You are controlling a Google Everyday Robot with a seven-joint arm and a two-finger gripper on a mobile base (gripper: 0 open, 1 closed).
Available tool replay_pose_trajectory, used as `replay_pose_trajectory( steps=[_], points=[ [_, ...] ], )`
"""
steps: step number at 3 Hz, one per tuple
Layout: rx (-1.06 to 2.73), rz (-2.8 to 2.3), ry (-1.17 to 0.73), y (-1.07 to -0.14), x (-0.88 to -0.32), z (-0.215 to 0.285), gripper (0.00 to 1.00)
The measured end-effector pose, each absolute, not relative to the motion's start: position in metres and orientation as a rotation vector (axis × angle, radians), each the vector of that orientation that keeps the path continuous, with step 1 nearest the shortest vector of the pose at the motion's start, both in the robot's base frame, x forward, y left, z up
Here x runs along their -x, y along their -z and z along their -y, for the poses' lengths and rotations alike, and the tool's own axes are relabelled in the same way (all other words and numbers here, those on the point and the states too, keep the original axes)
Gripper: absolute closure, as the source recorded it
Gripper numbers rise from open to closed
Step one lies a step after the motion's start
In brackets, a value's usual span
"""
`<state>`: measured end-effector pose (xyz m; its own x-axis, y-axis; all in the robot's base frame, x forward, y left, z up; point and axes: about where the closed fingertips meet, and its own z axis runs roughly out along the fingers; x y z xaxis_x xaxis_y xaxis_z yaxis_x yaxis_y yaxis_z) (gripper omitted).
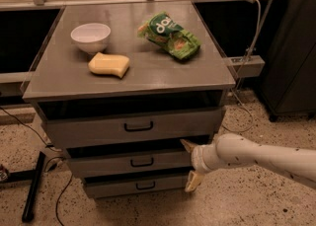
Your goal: Open middle drawer
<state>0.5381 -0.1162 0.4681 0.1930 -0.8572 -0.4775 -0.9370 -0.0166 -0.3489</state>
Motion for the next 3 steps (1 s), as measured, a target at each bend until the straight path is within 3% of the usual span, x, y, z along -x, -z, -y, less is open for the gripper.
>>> replay_pose_trajectory(
  steps=[3],
  points=[
    [1.916,-1.712,-0.192,-0.417,-0.572,0.112,0.00]
  ],
)
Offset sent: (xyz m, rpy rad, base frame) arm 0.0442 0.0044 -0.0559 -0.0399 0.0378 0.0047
